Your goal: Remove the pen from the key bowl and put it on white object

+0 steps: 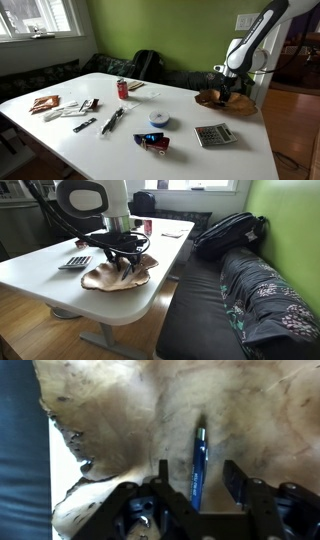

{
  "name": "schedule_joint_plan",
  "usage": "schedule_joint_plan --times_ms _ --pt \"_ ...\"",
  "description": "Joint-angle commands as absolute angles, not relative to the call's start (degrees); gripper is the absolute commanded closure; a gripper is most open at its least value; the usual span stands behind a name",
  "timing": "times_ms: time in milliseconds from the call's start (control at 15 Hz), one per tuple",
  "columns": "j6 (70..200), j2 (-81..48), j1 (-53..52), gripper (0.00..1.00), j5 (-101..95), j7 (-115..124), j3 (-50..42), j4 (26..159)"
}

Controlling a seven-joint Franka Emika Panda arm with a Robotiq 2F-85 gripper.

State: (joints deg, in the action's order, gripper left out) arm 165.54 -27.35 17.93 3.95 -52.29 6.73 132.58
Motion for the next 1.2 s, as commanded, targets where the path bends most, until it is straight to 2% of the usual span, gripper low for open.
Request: schedule_joint_plan --times_ms 0,67,133,200,267,400,467,600,667,933,1133 --pt "167.0 -29.4 18.1 0.52 3.1 -50.2 7.5 131.7" --pt "167.1 -29.5 18.0 0.52 3.0 -49.9 7.6 131.7" --pt "167.1 -29.6 18.0 0.62 2.9 -49.7 7.6 131.6" --pt "167.2 -29.7 17.9 0.76 2.8 -49.4 7.7 131.5" --pt "167.3 -29.7 17.9 0.79 2.7 -49.1 7.7 131.5" --pt "167.7 -29.2 18.1 0.96 2.7 -48.9 7.9 132.0" --pt "167.9 -28.7 18.2 0.99 2.6 -48.8 8.0 132.4" --pt "167.7 -27.4 19.3 0.96 3.2 -49.4 9.2 133.1" --pt "167.3 -26.0 20.3 0.98 3.7 -50.1 10.3 134.0" --pt "166.7 -14.9 22.2 0.97 4.9 -51.7 13.4 141.0" --pt "167.2 -9.1 23.1 0.97 11.3 -57.1 19.1 142.8"
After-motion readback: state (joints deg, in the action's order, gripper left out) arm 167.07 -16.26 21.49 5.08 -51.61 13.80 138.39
